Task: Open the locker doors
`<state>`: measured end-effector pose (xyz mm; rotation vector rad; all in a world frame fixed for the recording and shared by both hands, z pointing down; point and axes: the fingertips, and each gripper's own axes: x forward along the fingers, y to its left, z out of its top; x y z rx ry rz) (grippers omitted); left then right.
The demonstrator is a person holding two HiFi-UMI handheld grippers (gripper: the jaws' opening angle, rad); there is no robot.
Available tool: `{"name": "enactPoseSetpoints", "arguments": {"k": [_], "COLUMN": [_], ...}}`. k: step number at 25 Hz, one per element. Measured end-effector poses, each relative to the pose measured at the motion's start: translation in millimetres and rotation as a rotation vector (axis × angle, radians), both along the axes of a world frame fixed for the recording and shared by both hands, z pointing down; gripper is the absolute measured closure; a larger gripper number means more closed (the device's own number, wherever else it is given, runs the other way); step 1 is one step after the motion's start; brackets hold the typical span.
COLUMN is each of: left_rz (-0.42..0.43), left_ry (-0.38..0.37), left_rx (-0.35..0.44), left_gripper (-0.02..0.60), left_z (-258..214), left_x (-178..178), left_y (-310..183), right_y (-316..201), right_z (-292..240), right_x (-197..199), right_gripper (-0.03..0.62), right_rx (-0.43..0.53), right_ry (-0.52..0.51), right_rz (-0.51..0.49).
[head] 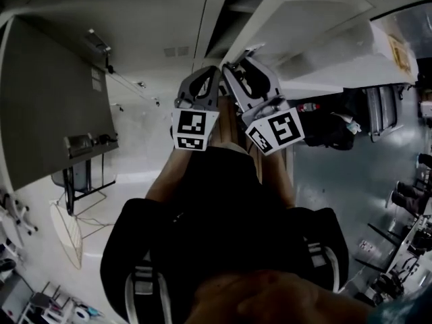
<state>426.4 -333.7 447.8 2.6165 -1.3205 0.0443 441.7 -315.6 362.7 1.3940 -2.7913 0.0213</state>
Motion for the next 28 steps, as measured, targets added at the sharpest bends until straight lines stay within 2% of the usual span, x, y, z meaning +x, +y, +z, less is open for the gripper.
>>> {"name": "enactPoseSetpoints", "arguments": {"k": [5, 13, 16, 18, 28], "left_rz": [-0.004, -0.032, -0.025, -0.022, 0.030], "left_ry": [-0.004, -0.012, -0.015, -0.010, -0.012], "left_rx": [-0.041, -0.042, -0.040, -0.046, -0.019], "left_gripper": [0.572, 0.572, 0.572, 0.572, 0.572], "left_z": [8.6, 2.7, 3.0, 5.9, -4.1], "left_x": [12.2, 41.8, 55.0, 63.7, 119.0], "left_y": [26.7, 76.1, 91.6, 104.0, 155.5], "right_y": [24.4, 64.0, 76.3, 85.8, 133.1], "right_z": [-1.2, -0.9, -1.2, -1.5, 2.3], "right_x": [11.8, 39.8, 53.5, 64.0, 123.5], "right_gripper": [0.441, 0.441, 0.441, 0.468, 0.453], "right_rx": [-0.007, -0.022, -0.011, 0.004, 0.018], "right_ry": [-0.009, -0.012, -0.028, -0.028, -0.050], "right_rz": [-0.038, -0.078, -0.071, -0.058, -0.015]}}
